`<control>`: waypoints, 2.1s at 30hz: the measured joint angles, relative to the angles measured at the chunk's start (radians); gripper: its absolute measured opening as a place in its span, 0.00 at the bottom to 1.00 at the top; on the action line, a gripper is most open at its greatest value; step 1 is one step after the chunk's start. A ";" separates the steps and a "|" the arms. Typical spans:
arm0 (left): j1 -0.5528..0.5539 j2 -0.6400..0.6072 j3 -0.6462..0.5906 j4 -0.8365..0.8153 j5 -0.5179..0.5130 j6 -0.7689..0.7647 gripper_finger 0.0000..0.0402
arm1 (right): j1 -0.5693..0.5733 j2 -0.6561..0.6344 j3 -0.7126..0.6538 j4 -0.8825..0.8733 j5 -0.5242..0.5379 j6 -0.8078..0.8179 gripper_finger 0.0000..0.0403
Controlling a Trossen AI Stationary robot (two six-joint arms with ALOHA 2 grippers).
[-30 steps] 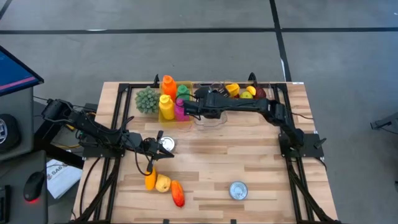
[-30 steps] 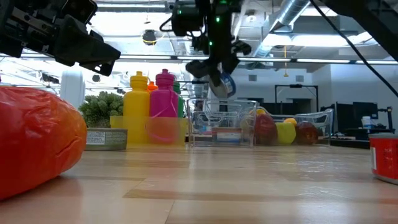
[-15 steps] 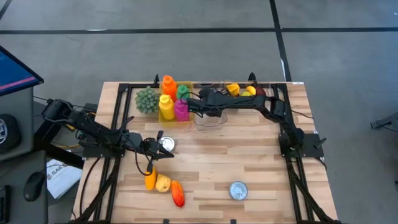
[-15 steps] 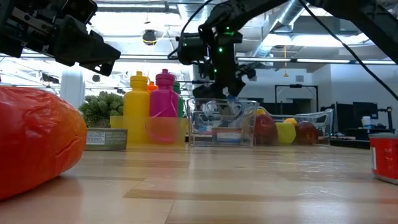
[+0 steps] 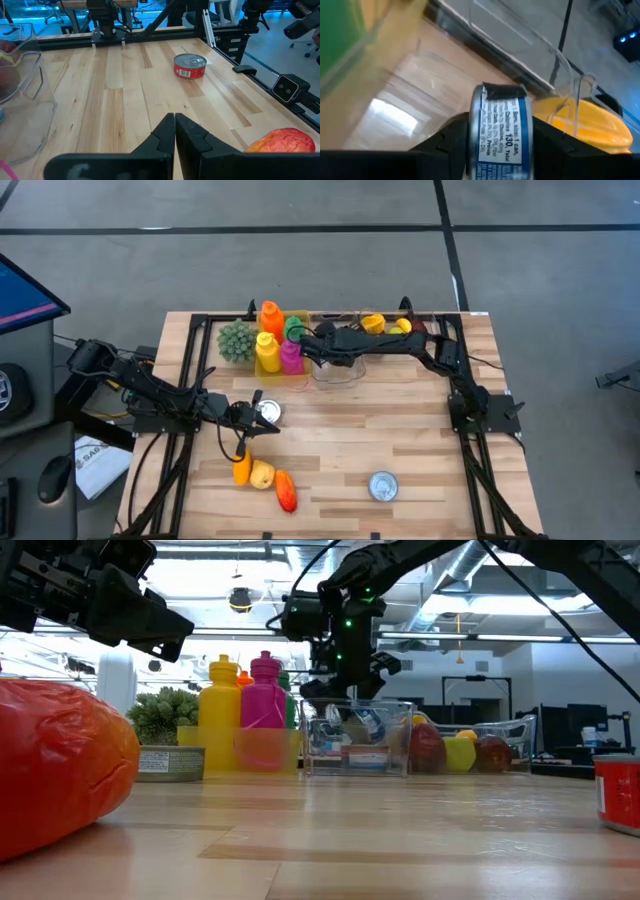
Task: Pick & Place Food Item
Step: Stack the dark blue tuna on top of the blue can in the left transparent bin, then put the red tuna into the left transparent bin
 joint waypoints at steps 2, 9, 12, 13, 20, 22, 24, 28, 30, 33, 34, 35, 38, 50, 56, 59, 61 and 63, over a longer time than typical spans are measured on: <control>0.000 0.000 0.000 0.000 0.000 0.000 0.01 | 0.004 -0.001 0.000 0.006 0.000 0.000 0.45; 0.000 0.000 0.000 0.000 0.000 0.000 0.01 | 0.010 -0.001 0.001 0.009 -0.009 -0.002 0.61; 0.000 0.000 0.000 0.000 0.000 0.000 0.01 | 0.016 -0.004 0.013 0.004 -0.031 -0.003 0.65; 0.000 0.000 0.000 0.000 0.000 0.000 0.01 | 0.020 -0.005 0.023 0.004 -0.038 -0.011 0.66; 0.000 0.000 0.000 0.000 0.000 0.000 0.01 | 0.057 -0.007 0.160 -0.041 -0.052 -0.144 0.67; 0.000 0.000 0.000 0.000 0.000 0.000 0.01 | 0.076 -0.007 0.213 -0.091 -0.052 -0.170 0.67; 0.000 0.000 0.000 0.000 0.000 0.000 0.01 | 0.098 -0.007 0.268 -0.137 -0.049 -0.195 0.67; 0.000 0.000 0.000 0.000 0.000 0.000 0.01 | 0.149 -0.008 0.368 -0.257 -0.042 -0.210 0.64; 0.000 0.000 0.000 0.000 0.000 0.000 0.01 | 0.176 -0.008 0.421 -0.321 -0.042 -0.204 0.61; 0.000 0.000 0.000 0.000 0.000 0.000 0.01 | 0.221 -0.008 0.490 -0.414 -0.042 -0.203 0.54; 0.000 0.000 0.000 0.000 0.000 0.000 0.01 | 0.237 -0.008 0.510 -0.443 -0.042 -0.203 0.52; 0.000 0.000 0.000 0.000 0.000 0.000 0.01 | 0.253 -0.008 0.529 -0.471 -0.042 -0.203 0.49; 0.000 0.000 0.000 0.000 0.000 0.000 0.01 | 0.301 -0.018 0.536 -0.534 -0.042 -0.201 0.40; 0.000 0.000 0.000 0.001 0.000 0.000 0.01 | 0.469 -0.051 0.533 -0.596 -0.172 0.015 0.10; 0.000 0.000 0.000 0.001 0.000 0.000 0.01 | 0.547 -0.049 0.533 -0.596 -0.297 0.182 0.01; 0.000 0.000 0.000 0.001 0.000 0.000 0.01 | 0.587 -0.049 0.533 -0.596 -0.346 0.309 0.01; 0.000 0.000 0.000 0.000 0.000 0.000 0.01 | 0.615 -0.049 0.533 -0.596 -0.366 0.392 0.02; 0.000 0.000 0.000 0.000 0.000 0.000 0.01 | 0.644 -0.049 0.532 -0.596 -0.370 0.471 0.01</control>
